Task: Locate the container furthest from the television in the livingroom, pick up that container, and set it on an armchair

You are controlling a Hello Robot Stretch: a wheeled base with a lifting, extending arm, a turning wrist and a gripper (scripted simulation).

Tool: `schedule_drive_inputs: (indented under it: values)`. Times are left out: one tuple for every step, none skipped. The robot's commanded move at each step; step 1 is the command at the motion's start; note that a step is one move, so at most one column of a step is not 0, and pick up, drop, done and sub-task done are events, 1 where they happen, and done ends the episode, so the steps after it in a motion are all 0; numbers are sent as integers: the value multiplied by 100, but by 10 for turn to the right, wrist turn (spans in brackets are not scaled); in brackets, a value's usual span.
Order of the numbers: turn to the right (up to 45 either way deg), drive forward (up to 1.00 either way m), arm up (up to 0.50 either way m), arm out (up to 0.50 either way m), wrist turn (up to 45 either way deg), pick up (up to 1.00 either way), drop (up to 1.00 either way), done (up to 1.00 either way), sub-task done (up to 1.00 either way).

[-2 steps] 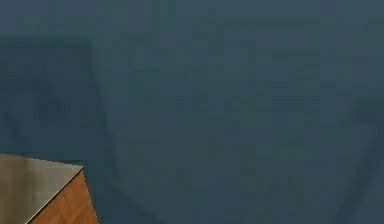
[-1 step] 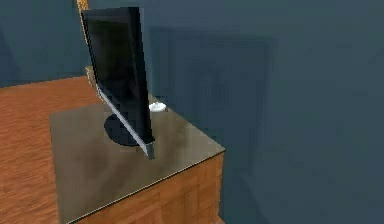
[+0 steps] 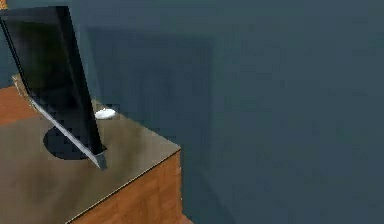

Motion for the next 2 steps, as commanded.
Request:
schedule_drive_inputs:
  values:
    - [0, 30, 0, 0, 0, 0, 0, 0, 0]
    - [-450, 0, 0, 0, 0, 0, 0, 0, 0]
